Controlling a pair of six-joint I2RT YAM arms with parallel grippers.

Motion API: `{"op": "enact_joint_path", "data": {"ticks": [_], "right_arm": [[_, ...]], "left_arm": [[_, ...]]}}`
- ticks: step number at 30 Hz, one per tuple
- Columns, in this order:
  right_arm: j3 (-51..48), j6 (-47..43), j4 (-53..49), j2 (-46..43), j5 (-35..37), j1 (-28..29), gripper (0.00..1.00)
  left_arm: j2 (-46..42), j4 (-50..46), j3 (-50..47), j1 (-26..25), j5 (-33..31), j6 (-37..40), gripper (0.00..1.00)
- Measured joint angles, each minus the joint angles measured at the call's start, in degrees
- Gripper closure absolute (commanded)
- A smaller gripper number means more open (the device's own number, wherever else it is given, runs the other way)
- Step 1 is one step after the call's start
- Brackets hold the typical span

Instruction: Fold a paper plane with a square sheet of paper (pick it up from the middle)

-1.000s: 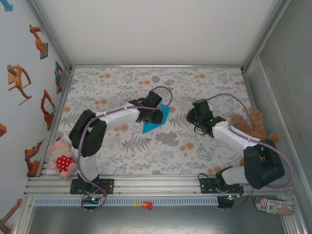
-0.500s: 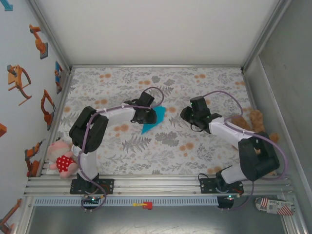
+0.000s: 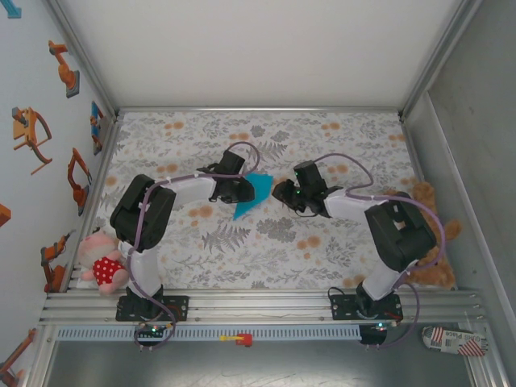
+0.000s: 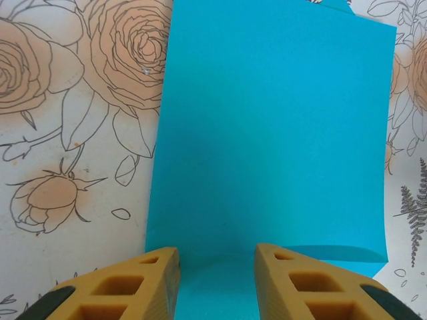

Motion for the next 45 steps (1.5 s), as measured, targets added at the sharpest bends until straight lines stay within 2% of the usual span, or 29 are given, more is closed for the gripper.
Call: {"op": "enact_joint_path", "data": {"ticks": [7, 22, 26, 31, 33, 39, 45], "right_arm": [[0.57, 5.95, 6.86, 6.67, -3.61, 2.38, 0.65], [3.48, 10.16, 9.62, 10.78, -4.42, 2.80, 0.74], [3.61, 11.37, 10.54, 10.95, -4.37, 2.82, 0.81], [3.67, 12.57, 11.89, 11.15, -4.17, 2.82, 0.96], [3.67, 12.96, 12.24, 11.13, -3.69, 2.86, 1.00], [2.43, 13.20, 11.32, 8.17, -0.44, 2.95, 1.00], [0.39, 14.12, 11.34, 3.45, 2.23, 2.95, 1.00]], "left_arm": [[-0.22, 1.03, -0.76, 0.61, 1.42, -0.90, 0.66], [-0.35, 1.44, -1.09, 0.94, 1.86, -0.92, 0.66], [-0.39, 1.42, -1.09, 0.98, 1.88, -0.92, 0.66], [-0.57, 1.25, -1.09, 1.05, 1.88, -0.90, 0.66], [-0.85, 0.79, -1.09, 1.11, 1.88, -0.87, 0.66], [-5.07, 0.44, -3.34, 1.36, 2.36, -0.15, 0.63], [-13.03, 6.58, -10.23, 0.68, 4.55, 2.93, 0.55]]}}
